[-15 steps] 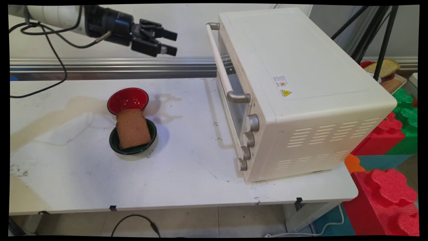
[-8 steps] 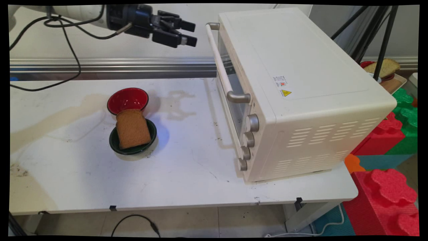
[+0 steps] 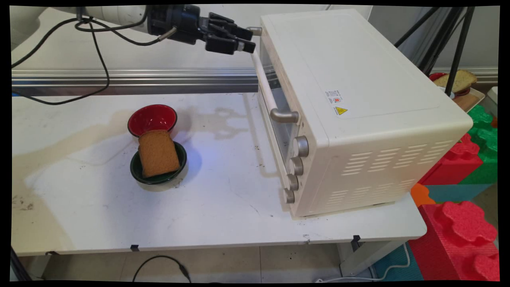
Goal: Open the oven
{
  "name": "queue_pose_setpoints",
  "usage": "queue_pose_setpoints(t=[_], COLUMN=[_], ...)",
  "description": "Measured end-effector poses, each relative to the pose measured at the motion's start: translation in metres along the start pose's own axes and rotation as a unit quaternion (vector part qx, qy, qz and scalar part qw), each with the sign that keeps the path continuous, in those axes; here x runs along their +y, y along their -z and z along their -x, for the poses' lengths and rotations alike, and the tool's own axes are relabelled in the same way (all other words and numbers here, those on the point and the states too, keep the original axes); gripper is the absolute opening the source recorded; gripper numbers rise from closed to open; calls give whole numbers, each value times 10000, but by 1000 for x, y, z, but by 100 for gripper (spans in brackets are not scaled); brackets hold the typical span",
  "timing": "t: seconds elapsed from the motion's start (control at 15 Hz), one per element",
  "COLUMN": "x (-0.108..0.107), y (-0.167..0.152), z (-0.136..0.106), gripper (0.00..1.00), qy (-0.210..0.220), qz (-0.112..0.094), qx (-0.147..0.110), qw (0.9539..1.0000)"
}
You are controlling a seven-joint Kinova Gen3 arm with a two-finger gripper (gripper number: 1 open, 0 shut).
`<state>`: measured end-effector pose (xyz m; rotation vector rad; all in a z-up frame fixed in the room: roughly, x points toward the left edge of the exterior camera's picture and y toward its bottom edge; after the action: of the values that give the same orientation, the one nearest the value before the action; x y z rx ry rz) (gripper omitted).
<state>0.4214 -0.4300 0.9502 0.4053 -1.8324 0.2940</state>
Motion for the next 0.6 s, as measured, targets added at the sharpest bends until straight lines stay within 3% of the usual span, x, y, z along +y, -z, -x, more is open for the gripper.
queue_pose_setpoints(t=[0.6], x=[-1], y=[-25], z=[4], gripper=[0], qy=[-183], qz=[34], qx=[-247], qw=[9995])
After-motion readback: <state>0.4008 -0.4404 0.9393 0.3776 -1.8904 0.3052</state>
